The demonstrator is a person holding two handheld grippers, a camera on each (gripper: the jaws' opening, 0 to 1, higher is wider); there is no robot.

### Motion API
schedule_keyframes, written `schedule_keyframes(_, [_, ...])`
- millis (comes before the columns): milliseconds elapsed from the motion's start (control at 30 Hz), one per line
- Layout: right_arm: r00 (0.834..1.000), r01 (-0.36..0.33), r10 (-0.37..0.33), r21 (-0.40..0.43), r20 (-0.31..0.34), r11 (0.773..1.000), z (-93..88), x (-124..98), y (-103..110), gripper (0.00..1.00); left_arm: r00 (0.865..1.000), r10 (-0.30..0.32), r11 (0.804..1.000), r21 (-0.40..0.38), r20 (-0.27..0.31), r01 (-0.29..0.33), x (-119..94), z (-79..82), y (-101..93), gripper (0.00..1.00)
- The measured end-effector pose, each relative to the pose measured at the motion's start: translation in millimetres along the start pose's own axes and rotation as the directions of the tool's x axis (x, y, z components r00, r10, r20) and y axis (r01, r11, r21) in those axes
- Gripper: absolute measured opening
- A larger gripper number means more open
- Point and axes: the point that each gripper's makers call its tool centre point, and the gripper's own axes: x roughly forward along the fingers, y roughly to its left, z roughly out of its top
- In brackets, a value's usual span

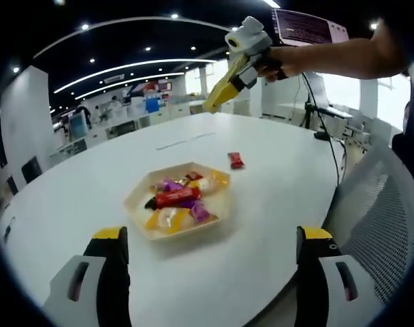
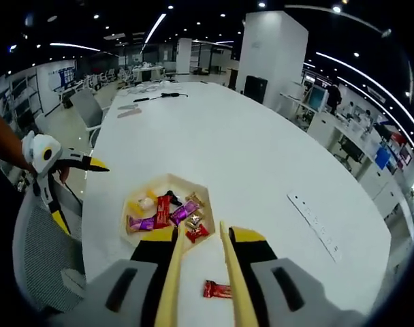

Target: Place the target food into the container with the food tongs after gripping and lifting it, then release it inside without dropping or visibly crushing the food.

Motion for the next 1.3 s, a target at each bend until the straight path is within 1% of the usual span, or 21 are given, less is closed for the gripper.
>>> schedule_keyframes(100, [1.000,0.010,-0.010,0.011,-0.003,1.000,-10.7,-10,-4,0.28,0.999,-0.020,1.000,-0.008,0.042,0.020,-2,7.6,-2.9,0.99])
schedule_keyframes(167, [1.000,0.014,-0.014,0.015,-0.001,1.000,-15.2,-15,-6,0.28,0.998,-0.023,1.000,-0.012,0.052,0.024,-3,9.6,-3.8,0.99])
schedule_keyframes(333, [1.000,0.025,-0.025,0.019,-0.014,1.000,-31.3,-29,-14,0.28,0.998,-0.024,0.999,-0.032,0.057,0.025,-3,9.9,-2.6,0.99])
schedule_keyframes(400, [0.999,0.033,-0.033,0.016,-0.016,0.999,-38.7,-36,-18,0.29,0.998,-0.028,0.999,-0.026,0.055,0.030,-2,9.6,-3.8,0.99])
schedule_keyframes(500, [0.999,0.040,-0.040,0.015,-0.020,0.999,-48.0,-40,-25,0.28,0.998,-0.031,0.999,-0.020,0.053,0.032,-2,10.0,-5.1,0.99])
schedule_keyframes(567, [0.999,0.044,-0.044,0.029,-0.026,0.999,-54.3,-43,-30,0.28,0.998,-0.036,0.999,-0.016,0.048,0.037,-1,9.0,-6.2,0.99])
schedule_keyframes(767, [0.998,0.049,-0.048,0.011,-0.027,0.999,-68.9,-50,-36,0.28,0.998,-0.033,0.999,-0.011,0.045,0.034,-1,8.5,-5.7,0.99])
schedule_keyframes(1033, [1.000,0.029,-0.029,-0.004,-0.008,1.000,-71.2,-55,-46,0.29,0.999,-0.028,0.999,-0.014,0.042,0.029,-1,7.8,-4.8,0.99])
schedule_keyframes(1133, [1.000,0.010,-0.010,-0.004,-0.023,1.000,-73.1,-53,-49,0.28,0.999,-0.016,1.000,-0.012,0.037,0.017,-1,6.4,-2.0,0.99])
schedule_keyframes(1300, [0.999,-0.006,0.006,-0.022,-0.036,1.000,-78.0,-47,-54,0.28,0.999,-0.019,1.000,-0.014,0.035,0.019,-1,6.2,-2.8,0.99])
